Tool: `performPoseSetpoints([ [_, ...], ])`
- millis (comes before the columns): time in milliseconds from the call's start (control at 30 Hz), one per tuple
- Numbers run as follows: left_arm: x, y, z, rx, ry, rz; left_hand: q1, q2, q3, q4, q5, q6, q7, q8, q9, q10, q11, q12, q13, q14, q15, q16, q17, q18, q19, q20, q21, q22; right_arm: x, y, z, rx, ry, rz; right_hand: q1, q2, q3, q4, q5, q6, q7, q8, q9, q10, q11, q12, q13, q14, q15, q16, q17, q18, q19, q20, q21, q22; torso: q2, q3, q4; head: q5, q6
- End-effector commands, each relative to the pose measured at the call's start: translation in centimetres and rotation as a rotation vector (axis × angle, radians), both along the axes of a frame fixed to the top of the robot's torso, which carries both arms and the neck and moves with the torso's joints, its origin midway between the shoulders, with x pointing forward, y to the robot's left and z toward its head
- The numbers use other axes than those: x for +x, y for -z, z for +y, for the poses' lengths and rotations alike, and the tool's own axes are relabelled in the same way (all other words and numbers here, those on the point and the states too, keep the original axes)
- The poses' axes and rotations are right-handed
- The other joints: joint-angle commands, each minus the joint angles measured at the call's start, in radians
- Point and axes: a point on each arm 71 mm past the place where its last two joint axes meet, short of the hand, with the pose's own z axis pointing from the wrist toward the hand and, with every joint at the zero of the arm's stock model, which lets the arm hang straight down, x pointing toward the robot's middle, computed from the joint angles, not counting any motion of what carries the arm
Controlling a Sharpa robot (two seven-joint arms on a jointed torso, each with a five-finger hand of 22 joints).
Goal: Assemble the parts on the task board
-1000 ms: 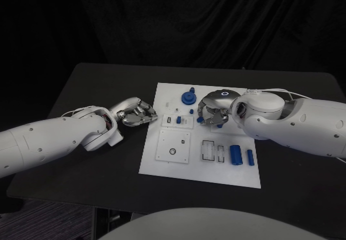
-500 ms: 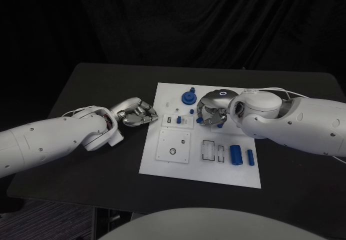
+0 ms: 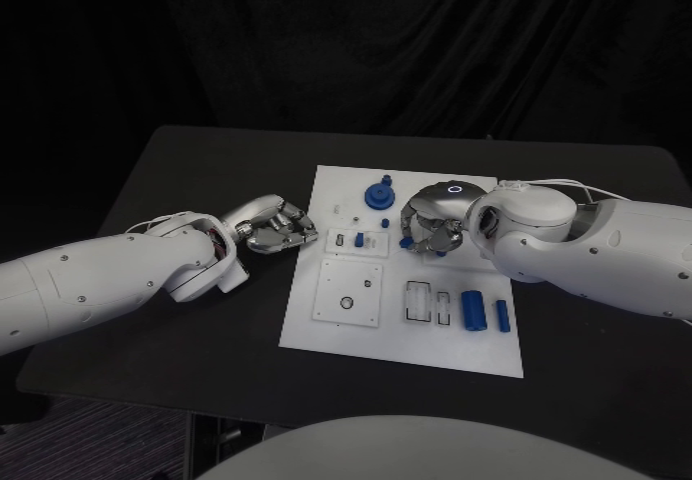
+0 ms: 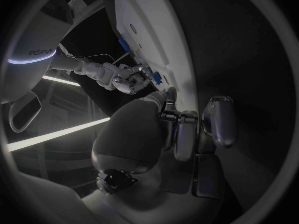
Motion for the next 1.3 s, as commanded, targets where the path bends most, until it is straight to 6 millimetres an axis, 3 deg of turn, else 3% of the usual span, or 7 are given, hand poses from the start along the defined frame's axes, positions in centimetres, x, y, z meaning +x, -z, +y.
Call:
performPoseSetpoints([
  [33, -0.3, -0.4, -0.3, -0.069, -0.029, -0.016, -0.012, -0.014, -0.022, 0.008, -0.045, -0.014, 0.004, -0.008, -0.006, -0.011, 0.004, -0.019, -0.014, 0.103, 0.002, -0.001, 0.259, 0.009, -0.006, 0.002, -0.006, 0.169, -0.3, -1.2, -0.1, 0.056, 0.001, -0.061, 0.004, 0.000, 0.002, 0.000, 0.003, 0.008, -0.002, 0.003, 0.009, 0.066, -0.008, 0.003, 0.223, 0.095, -0.007, 0.002, 0.239, 0.016, 0.010, -0.004, 0.006, 0.191, -0.001, 0.0001, -0.0019, 0.002, 0.000],
  [333, -0.7, -0.9, -0.8, -0.116, -0.047, -0.013, -0.192, 0.025, -0.134, 0.018, -0.172, -0.009, 0.012, -0.024, -0.037, -0.010, 0.012, -0.020, -0.018, 0.103, 0.010, -0.001, 0.259, 0.009, -0.003, 0.010, -0.009, 0.169, -0.4, -4.3, 0.0, 0.103, -0.014, -0.138, -0.007, -0.003, 0.004, 0.007, -0.002, 0.025, -0.005, 0.014, 0.014, 0.070, -0.008, 0.006, 0.227, 0.095, -0.007, 0.002, 0.239, 0.016, 0.011, -0.004, 0.007, 0.191, -0.004, 0.0007, -0.0013, -0.006, 0.000],
  [567, -1.2, -1.2, -2.3, -0.154, -0.031, 0.039, -0.215, 0.043, -0.177, 0.015, -0.146, -0.012, 0.011, -0.031, -0.051, -0.016, 0.011, -0.025, -0.023, 0.101, 0.009, -0.002, 0.258, 0.010, -0.005, 0.009, -0.015, 0.168, -0.8, -5.0, 1.1, 0.122, -0.040, -0.155, -0.009, -0.004, 0.004, 0.007, -0.006, 0.027, -0.006, 0.015, 0.015, 0.071, -0.009, 0.007, 0.228, 0.095, -0.007, 0.001, 0.238, 0.016, 0.011, -0.004, 0.008, 0.191, -0.006, 0.0010, -0.0010, 0.001, 0.000],
  [667, -1.4, -1.3, -2.9, -0.161, -0.013, 0.055, -0.175, 0.041, -0.190, 0.011, -0.100, -0.016, 0.012, -0.035, -0.058, -0.015, 0.011, -0.022, -0.021, 0.103, 0.009, -0.001, 0.259, 0.010, -0.003, 0.009, -0.014, 0.169, -0.9, -5.2, 1.8, 0.130, -0.057, -0.158, -0.011, -0.005, 0.004, 0.009, -0.011, 0.029, -0.006, 0.016, 0.015, 0.071, -0.009, 0.007, 0.228, 0.095, -0.007, 0.001, 0.238, 0.016, 0.011, -0.004, 0.007, 0.191, -0.009, 0.0020, -0.0015, 0.003, 0.000],
  [800, -1.5, -1.3, -3.7, -0.166, 0.010, 0.071, -0.172, 0.041, -0.191, 0.012, -0.098, -0.017, 0.012, -0.035, -0.059, -0.014, 0.011, -0.021, -0.020, 0.104, 0.009, 0.001, 0.261, 0.009, -0.001, 0.009, -0.012, 0.170, -1.2, -5.3, 2.7, 0.140, -0.080, -0.161, -0.011, -0.005, 0.004, 0.009, -0.012, 0.029, -0.006, 0.016, 0.015, 0.073, -0.009, 0.008, 0.229, 0.095, -0.007, 0.002, 0.238, 0.016, 0.012, -0.004, 0.009, 0.191, -0.015, 0.0015, -0.0054, 0.005, 0.000],
  [1100, -1.5, -1.3, -5.0, -0.178, 0.055, 0.084, -0.185, 0.047, -0.217, 0.016, -0.108, -0.018, 0.016, -0.037, -0.065, -0.014, 0.014, -0.020, -0.020, 0.104, 0.012, 0.001, 0.261, 0.009, -0.002, 0.010, -0.014, 0.169, -1.5, -5.2, 4.6, 0.157, -0.126, -0.162, -0.012, -0.006, 0.004, 0.010, -0.013, 0.029, -0.007, 0.016, 0.015, 0.073, -0.009, 0.008, 0.230, 0.096, -0.007, 0.004, 0.240, 0.015, 0.012, -0.004, 0.011, 0.192, -0.022, 0.0036, -0.0054, 0.013, 0.000],
  [1300, -1.5, -1.3, -5.5, -0.181, 0.072, 0.089, -0.190, 0.047, -0.226, 0.016, -0.111, -0.019, 0.017, -0.038, -0.067, -0.019, 0.015, -0.025, -0.024, 0.102, 0.012, -0.001, 0.259, 0.010, -0.004, 0.011, -0.017, 0.169, -1.7, -5.1, 5.2, 0.160, -0.142, -0.159, -0.012, -0.006, 0.004, 0.010, -0.013, 0.029, -0.007, 0.016, 0.015, 0.073, -0.009, 0.008, 0.230, 0.096, -0.007, 0.004, 0.240, 0.015, 0.012, -0.004, 0.011, 0.192, -0.017, 0.0006, -0.0060, 0.012, 0.000],
])
